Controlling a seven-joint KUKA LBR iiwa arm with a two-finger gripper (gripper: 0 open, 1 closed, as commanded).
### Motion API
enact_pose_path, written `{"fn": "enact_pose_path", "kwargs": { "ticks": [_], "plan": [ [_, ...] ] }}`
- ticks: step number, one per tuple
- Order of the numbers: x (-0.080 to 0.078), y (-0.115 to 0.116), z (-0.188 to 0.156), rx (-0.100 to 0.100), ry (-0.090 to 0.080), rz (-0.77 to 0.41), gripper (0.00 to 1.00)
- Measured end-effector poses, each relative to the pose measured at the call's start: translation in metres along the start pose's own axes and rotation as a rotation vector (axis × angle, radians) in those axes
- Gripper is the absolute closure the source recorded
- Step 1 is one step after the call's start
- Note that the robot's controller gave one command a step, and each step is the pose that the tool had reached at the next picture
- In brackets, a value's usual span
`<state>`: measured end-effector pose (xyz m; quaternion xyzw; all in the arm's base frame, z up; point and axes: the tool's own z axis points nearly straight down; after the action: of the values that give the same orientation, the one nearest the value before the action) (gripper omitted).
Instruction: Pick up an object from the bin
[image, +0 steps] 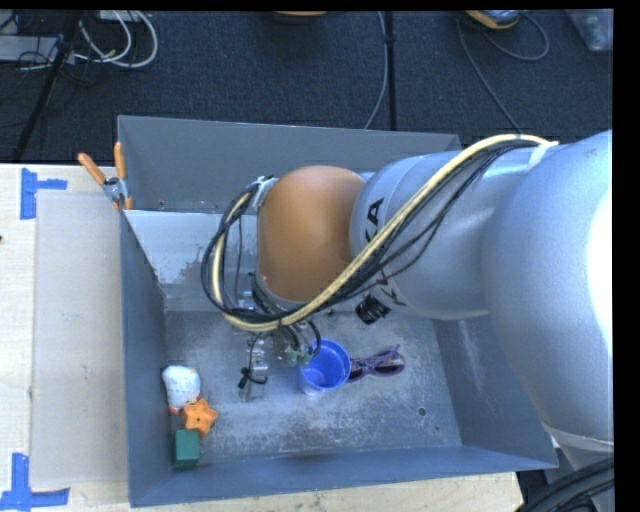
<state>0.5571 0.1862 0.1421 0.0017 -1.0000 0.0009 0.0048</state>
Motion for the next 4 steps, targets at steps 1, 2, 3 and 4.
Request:
{"fn": "enact_pose_path", "kwargs": {
  "ticks": [1, 2, 3, 4],
  "plan": [
    [-0.002, -0.001, -0.005, -0.001, -0.007, 0.004, 0.00],
    [0.009, -0.044, 0.005, -0.002, -0.003, -0.045, 0.00],
    [0.010, -0.073, 0.053, 0.000, -0.009, -0.022, 0.00],
    [0.007, -0.121, 0.063, -0.003, 0.000, -0.105, 0.00]
  ]
}}
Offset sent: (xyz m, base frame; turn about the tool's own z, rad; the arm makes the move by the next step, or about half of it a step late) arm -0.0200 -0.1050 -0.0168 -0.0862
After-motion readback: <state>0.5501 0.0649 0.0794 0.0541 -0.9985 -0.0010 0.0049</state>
